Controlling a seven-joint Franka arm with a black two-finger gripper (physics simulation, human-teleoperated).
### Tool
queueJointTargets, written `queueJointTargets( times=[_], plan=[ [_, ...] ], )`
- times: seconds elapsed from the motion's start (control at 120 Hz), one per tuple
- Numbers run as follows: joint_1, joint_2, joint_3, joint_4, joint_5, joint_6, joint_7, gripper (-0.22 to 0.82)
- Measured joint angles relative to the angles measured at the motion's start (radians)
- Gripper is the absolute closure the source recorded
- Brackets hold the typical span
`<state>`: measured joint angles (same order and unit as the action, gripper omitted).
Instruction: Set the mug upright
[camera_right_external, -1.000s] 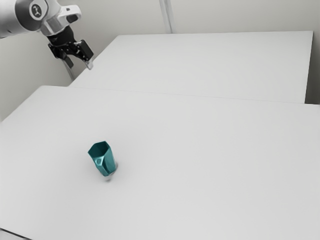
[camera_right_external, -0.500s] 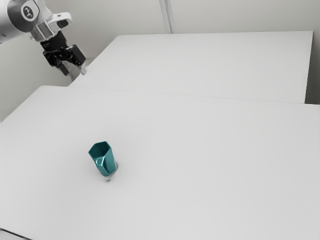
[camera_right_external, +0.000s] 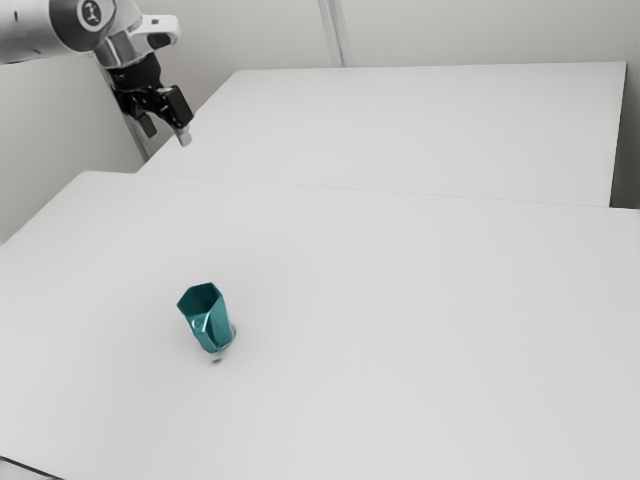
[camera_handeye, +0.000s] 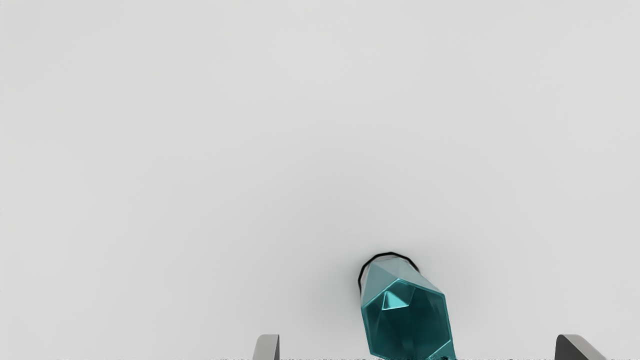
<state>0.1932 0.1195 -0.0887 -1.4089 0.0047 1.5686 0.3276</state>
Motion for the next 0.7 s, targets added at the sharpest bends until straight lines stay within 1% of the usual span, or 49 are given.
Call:
queueJointTargets(
  times=[0.283, 0.7],
  plan=[
    [0.010, 0.000, 0.015, 0.002, 0.011, -0.017, -0.007, 0.00],
    [0.009, 0.000, 0.017, 0.002, 0.009, -0.022, -0.013, 0.00]
  ],
)
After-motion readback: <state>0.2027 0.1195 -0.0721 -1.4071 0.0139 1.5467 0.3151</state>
